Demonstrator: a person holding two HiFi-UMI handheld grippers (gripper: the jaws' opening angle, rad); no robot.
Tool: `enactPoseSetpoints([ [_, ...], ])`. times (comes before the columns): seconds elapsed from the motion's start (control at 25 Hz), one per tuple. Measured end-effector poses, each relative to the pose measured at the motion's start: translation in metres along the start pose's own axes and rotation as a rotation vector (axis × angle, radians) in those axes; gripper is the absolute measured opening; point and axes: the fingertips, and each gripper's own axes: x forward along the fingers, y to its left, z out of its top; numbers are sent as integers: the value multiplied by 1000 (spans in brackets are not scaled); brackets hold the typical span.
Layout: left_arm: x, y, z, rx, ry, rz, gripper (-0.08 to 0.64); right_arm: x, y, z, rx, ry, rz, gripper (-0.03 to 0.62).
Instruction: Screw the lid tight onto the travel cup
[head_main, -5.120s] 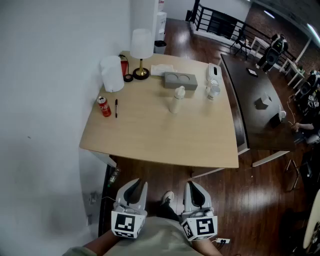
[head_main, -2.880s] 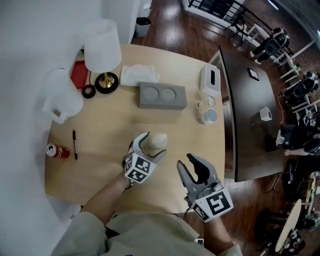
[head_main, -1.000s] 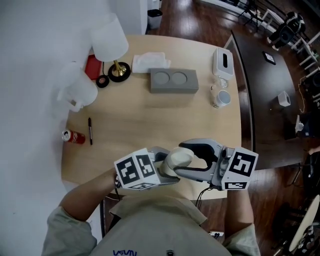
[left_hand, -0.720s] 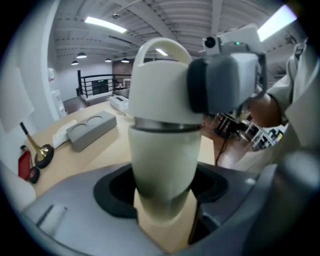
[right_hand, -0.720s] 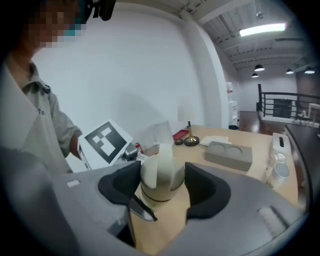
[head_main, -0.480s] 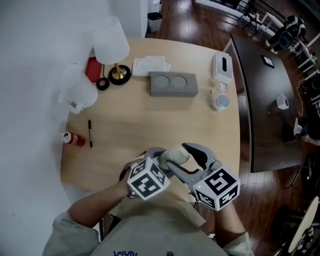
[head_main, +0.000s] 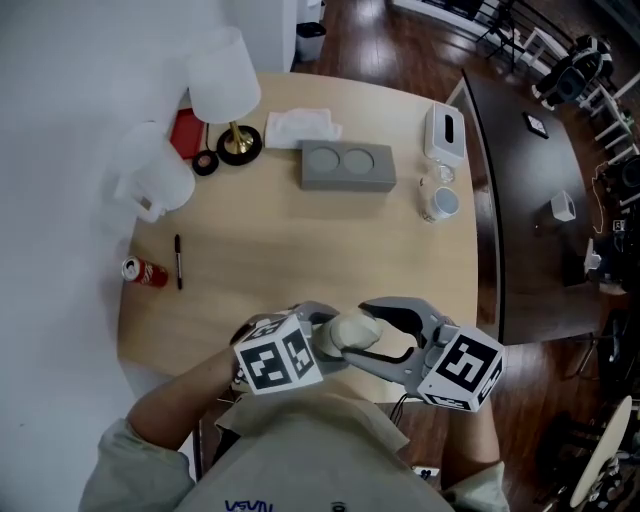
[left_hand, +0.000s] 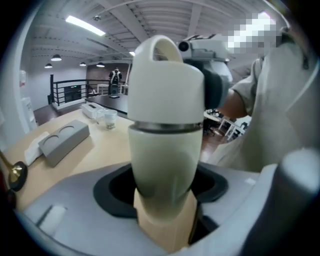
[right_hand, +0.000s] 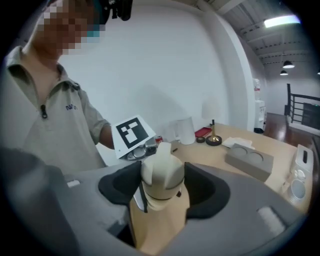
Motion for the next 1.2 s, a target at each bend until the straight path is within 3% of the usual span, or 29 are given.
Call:
enactPoseSetpoints([
  [0.16, -7, -30, 8, 24, -52, -182, 316, -7, 21, 8, -26, -42, 172, 270],
  [0.24, -7, -32, 9, -3, -69, -191, 316, -7, 21, 8, -22, -35, 164, 270],
  [0.32, -5, -19, 8, -48, -54, -114, 316, -4, 8, 4, 10, -24, 65, 270],
  [0.52, 7, 34, -9, -127, 40, 239, 316, 10, -31, -11, 213, 0, -250, 270],
  [0.6, 10, 46, -14, -159, 46, 325, 316, 15, -41, -14, 278, -10, -343, 270],
  [0.64, 11, 48, -14, -179, 38, 334, 316, 17, -43, -15, 292, -14, -367, 270],
  [0.68, 12, 47, -14, -202, 20, 311, 316, 18, -43, -15, 298, -19, -371, 270],
  [0.76, 11, 36, -8, -260, -47, 180, 316, 18, -38, -11, 311, -49, -314, 272],
  [0.92, -3, -7, 11, -401, -196, -232, 316, -1, -23, 9, 391, -195, -85, 287],
  [1.04, -18, -32, 20, -469, -255, -502, 316, -19, -20, 15, 468, -302, 82, 290],
  [1.2, -31, -40, 15, -450, -223, -668, 316, -24, -26, 5, 553, -366, 217, 290],
])
